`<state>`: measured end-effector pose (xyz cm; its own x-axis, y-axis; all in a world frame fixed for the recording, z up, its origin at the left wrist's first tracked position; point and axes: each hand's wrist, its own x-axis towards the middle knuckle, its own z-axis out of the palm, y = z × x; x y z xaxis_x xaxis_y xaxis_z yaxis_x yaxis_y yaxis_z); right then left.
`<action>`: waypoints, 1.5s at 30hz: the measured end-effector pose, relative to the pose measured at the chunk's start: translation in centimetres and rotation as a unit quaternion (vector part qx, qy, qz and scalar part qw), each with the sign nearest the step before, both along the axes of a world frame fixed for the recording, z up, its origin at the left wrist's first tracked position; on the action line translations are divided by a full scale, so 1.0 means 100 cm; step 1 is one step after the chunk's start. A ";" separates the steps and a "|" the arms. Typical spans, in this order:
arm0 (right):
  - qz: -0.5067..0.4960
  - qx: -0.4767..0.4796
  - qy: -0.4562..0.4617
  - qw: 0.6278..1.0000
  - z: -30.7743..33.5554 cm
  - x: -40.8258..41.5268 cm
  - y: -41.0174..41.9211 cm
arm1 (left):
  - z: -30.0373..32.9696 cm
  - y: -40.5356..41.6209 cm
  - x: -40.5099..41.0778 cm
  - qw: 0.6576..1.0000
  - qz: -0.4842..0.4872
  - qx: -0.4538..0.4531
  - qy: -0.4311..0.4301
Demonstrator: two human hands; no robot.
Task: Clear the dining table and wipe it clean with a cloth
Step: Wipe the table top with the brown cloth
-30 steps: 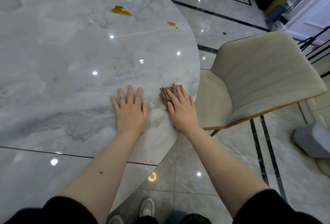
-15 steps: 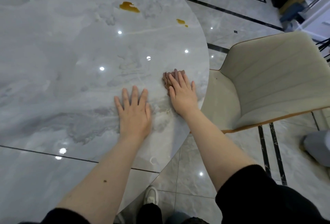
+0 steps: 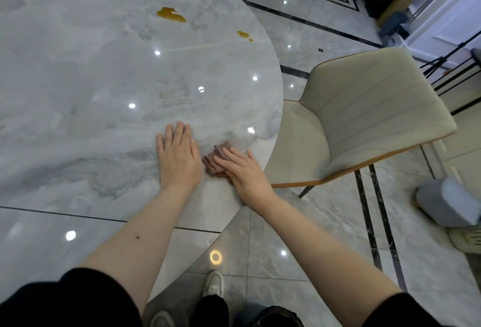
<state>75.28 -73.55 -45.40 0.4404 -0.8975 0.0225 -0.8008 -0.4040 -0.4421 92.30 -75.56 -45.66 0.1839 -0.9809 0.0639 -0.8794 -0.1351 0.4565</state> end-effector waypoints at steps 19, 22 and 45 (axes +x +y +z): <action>-0.105 0.009 0.139 0.985 0.002 0.008 -0.033 | -0.005 -0.006 -0.003 0.999 0.014 -0.006 -0.029; -0.139 0.005 0.140 0.980 0.003 0.028 -0.057 | -0.005 -0.005 -0.003 1.000 0.012 -0.006 -0.028; -0.108 0.010 0.139 0.984 0.006 0.010 -0.014 | -0.006 -0.002 -0.002 0.998 -0.016 0.002 -0.060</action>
